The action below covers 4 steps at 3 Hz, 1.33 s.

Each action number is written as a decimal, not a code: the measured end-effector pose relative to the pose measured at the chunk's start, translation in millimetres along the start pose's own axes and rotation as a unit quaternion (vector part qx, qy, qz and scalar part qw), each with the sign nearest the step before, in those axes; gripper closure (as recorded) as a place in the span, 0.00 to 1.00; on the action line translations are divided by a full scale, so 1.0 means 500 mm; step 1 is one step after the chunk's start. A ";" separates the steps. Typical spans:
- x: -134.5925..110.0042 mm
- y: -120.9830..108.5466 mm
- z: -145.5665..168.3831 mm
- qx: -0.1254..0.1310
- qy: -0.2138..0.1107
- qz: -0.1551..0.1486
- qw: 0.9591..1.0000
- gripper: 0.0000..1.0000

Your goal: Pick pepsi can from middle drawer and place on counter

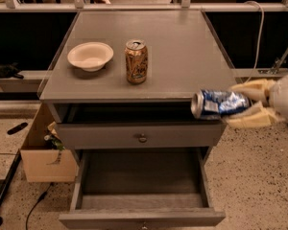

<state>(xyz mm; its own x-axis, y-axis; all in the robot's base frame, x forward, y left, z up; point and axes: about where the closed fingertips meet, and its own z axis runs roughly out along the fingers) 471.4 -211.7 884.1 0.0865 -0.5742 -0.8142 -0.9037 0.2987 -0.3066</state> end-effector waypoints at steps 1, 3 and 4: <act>-0.063 -0.122 0.005 0.010 0.002 -0.009 1.000 1.00; -0.117 -0.171 -0.005 0.025 -0.007 -0.027 0.999 1.00; -0.151 -0.177 0.029 0.014 -0.009 -0.053 0.998 1.00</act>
Offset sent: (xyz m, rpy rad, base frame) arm 0.0535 0.0019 0.0431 -0.0095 -0.0230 -0.0084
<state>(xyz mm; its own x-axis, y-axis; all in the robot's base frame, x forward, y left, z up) 550.8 -183.5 965.4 0.1882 -0.5902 -0.7850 -0.8775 0.2580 -0.4043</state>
